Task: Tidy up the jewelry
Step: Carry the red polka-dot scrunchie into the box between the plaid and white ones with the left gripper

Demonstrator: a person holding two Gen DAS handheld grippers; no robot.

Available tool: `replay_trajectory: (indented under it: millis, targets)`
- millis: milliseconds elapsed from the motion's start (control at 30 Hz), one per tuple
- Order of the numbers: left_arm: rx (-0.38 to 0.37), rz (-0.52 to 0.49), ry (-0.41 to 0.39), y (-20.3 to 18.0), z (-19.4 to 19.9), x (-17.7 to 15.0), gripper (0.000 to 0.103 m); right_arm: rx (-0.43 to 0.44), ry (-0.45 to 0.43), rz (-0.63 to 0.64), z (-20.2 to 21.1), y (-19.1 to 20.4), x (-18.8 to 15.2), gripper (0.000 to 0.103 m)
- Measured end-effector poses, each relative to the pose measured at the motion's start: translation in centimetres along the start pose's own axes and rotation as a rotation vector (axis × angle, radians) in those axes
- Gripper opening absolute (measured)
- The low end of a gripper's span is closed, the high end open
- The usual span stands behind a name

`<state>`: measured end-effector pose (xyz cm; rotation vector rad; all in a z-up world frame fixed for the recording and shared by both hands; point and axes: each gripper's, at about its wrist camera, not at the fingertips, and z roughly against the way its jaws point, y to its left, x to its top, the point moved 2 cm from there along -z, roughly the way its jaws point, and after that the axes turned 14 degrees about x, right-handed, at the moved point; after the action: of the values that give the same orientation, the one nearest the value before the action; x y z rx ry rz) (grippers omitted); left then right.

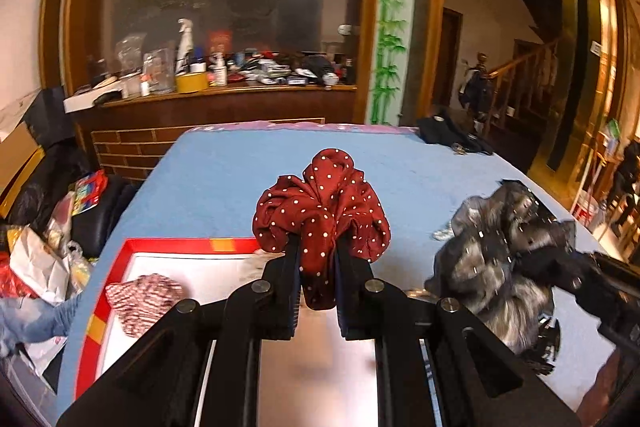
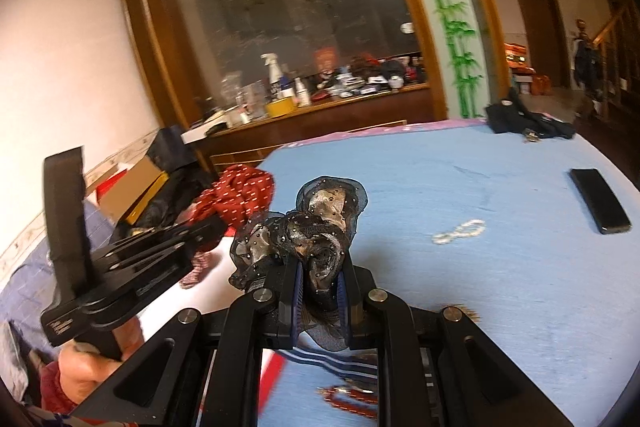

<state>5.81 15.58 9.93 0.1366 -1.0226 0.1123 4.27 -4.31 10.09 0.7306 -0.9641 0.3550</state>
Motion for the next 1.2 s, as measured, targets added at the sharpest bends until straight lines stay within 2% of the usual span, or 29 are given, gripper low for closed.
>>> replay_trajectory:
  millis: [233, 433, 700, 933, 1200]
  targets:
    - [0.064, 0.047, 0.048, 3.4, -1.8, 0.0, 0.013, 0.055, 0.033, 0.021, -2.8, 2.4, -0.3, 0.016]
    - [0.123, 0.07, 0.121, 5.8, -4.2, -0.5, 0.013, 0.085, 0.056, 0.032, -4.8, 3.7, -0.8, 0.016]
    - [0.171, 0.086, 0.195, 7.2, -6.2, -1.2, 0.013, 0.117, 0.124, 0.036, -7.4, 4.0, -2.7, 0.017]
    - [0.176, 0.083, 0.248, 7.2, -7.5, -1.9, 0.013, 0.124, 0.171, 0.044, -8.7, 3.6, -3.7, 0.017]
    - [0.183, 0.086, 0.266, 7.4, -7.6, -2.2, 0.013, 0.127, 0.212, 0.07, -9.3, 4.3, -4.9, 0.017]
